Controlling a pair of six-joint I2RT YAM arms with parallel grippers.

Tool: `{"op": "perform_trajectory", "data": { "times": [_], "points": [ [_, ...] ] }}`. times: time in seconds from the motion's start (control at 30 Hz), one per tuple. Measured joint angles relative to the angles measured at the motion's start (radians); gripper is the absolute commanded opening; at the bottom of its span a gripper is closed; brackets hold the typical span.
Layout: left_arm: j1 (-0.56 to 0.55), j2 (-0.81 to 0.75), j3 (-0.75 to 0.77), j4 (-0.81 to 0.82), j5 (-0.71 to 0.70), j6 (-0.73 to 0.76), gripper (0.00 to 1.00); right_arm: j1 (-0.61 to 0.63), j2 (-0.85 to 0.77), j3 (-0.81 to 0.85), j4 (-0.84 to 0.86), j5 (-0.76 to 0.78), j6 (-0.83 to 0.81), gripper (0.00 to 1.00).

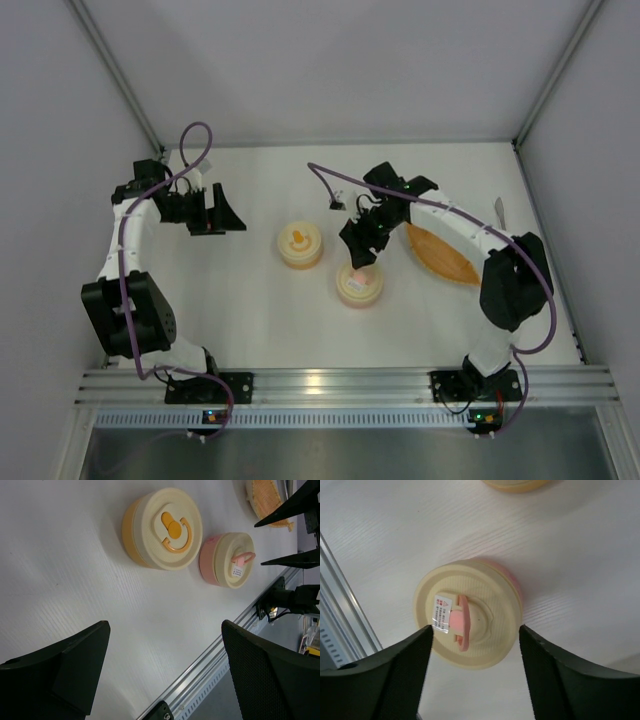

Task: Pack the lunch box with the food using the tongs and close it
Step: Adjust the box lid on the packing box.

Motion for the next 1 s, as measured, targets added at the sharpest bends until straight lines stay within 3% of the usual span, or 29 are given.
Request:
{"op": "perform_trajectory", "data": {
  "times": [0.03,0.07,0.17,0.37,0.63,1.0],
  "points": [
    [0.000,0.000,0.000,0.000,0.000,0.000,0.98,0.000,0.000,0.004,-0.006,-0.017,-0.008,0.57],
    [0.000,0.000,0.000,0.000,0.000,0.000,0.98,0.000,0.000,0.008,-0.018,-0.039,-0.014,0.43],
    [0.000,0.000,0.000,0.000,0.000,0.000,0.98,0.000,0.000,0.008,-0.056,-0.124,-0.036,0.29],
    [0.000,0.000,0.000,0.000,0.002,0.005,0.98,0.000,0.000,-0.050,-0.099,-0.300,-0.054,0.14],
    [0.000,-0.006,0.000,0.001,-0.001,0.020,0.97,-0.010,0.074,-0.098,-0.109,-0.399,-0.054,0.06],
    [0.000,-0.011,-0.029,0.018,-0.011,0.045,0.95,-0.151,0.244,-0.077,-0.124,-0.550,-0.053,0.03]
  ]
}}
